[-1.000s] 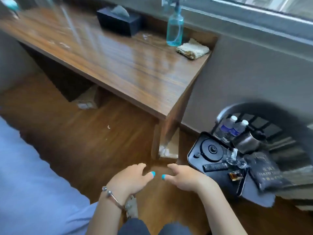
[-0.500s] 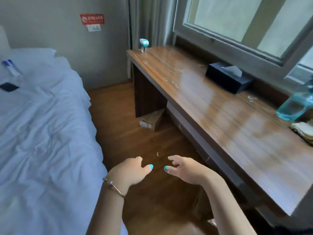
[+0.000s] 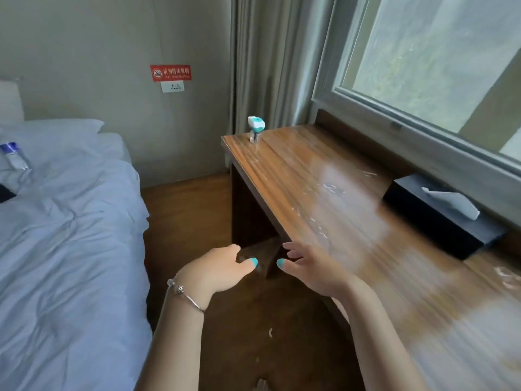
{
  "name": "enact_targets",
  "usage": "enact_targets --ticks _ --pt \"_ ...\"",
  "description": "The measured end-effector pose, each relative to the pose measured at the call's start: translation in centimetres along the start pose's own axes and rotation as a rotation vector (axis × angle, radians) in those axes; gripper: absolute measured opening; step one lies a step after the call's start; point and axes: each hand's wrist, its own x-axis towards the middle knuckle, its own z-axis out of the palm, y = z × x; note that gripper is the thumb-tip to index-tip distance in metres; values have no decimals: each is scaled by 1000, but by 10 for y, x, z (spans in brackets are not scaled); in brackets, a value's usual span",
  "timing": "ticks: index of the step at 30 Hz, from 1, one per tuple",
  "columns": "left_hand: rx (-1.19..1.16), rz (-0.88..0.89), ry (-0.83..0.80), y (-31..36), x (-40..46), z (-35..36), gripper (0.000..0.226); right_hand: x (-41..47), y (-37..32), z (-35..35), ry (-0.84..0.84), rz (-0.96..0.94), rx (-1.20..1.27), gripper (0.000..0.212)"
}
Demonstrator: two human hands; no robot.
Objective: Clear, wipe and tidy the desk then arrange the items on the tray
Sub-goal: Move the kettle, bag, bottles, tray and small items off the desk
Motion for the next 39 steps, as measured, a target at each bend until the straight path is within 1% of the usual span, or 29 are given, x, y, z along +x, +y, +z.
enact_targets --ticks 3,6,12,16,18,22,25,29,32,35,39 --pt "-48 35 -1 20 62 -38 64 62 7 -37 1 -33 71 47" --pt "-95 74 45 38 118 -70 65 122 11 -73 10 -57 96 49" --pt "-200 280 202 53 233 -128 62 224 14 -116 43 -34 121 49" --pt "-176 292 222 49 329 -162 77 285 11 -126 114 -34 109 52" --pt "-211 315 256 47 376 -179 85 313 6 -127 145 -30 133 54" --pt "-284 339 350 41 453 -204 98 366 -7 -129 195 55 213 55" --pt "-364 334 311 31 489 -212 102 393 -13 -132 179 129 229 53" --pt "-587 469 237 28 521 -218 85 410 -15 -137 213 234 240 53" --pt "-642 526 209 38 533 -217 71 407 -9 -141 238 309 242 54" --pt "-622 646 78 61 532 -213 70 396 -2 -146 309 352 274 54" --pt "-608 788 -114 108 513 -196 69 369 9 -154 435 455 342 47"
